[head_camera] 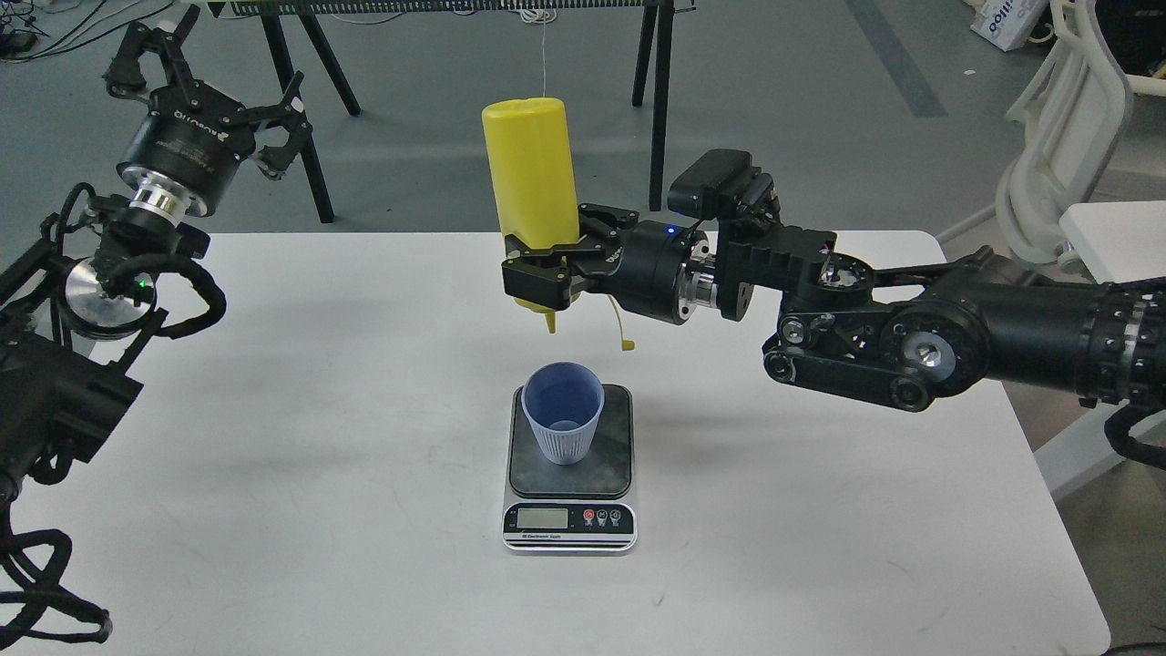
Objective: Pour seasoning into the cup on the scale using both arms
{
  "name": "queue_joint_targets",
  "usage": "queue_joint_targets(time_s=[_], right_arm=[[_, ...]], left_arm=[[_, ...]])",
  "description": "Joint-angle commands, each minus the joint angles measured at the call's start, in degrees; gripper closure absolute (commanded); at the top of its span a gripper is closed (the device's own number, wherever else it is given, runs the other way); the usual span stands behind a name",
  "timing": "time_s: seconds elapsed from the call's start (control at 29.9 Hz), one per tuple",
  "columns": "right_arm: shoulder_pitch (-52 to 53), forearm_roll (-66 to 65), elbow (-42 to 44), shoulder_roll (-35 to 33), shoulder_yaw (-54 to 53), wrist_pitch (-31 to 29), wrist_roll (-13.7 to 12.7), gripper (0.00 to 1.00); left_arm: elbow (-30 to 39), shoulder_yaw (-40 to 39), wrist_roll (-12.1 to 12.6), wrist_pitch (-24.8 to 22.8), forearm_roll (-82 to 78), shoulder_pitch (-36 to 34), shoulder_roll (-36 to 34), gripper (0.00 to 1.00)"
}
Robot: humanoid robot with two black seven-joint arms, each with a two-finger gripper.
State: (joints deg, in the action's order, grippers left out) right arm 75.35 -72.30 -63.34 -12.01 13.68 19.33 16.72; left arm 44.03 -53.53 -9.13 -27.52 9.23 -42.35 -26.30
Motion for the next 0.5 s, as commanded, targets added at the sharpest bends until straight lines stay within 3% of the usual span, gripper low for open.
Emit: queue_joint_targets(time_s=[0.0, 0.47], right_arm=[[-1.78, -0.73, 3.75, 3.39, 0.56, 3.34, 0.07, 0.69], [-3.02, -0.91, 1.56, 1.29, 0.65, 3.97, 0.95, 0.69]], left_arm=[[0.01, 0.0, -0.01, 0.01, 0.0, -0.01, -0.24, 0.0], [0.01, -0.43, -0.01, 0.01, 0.0, -0.01, -0.68, 0.0]])
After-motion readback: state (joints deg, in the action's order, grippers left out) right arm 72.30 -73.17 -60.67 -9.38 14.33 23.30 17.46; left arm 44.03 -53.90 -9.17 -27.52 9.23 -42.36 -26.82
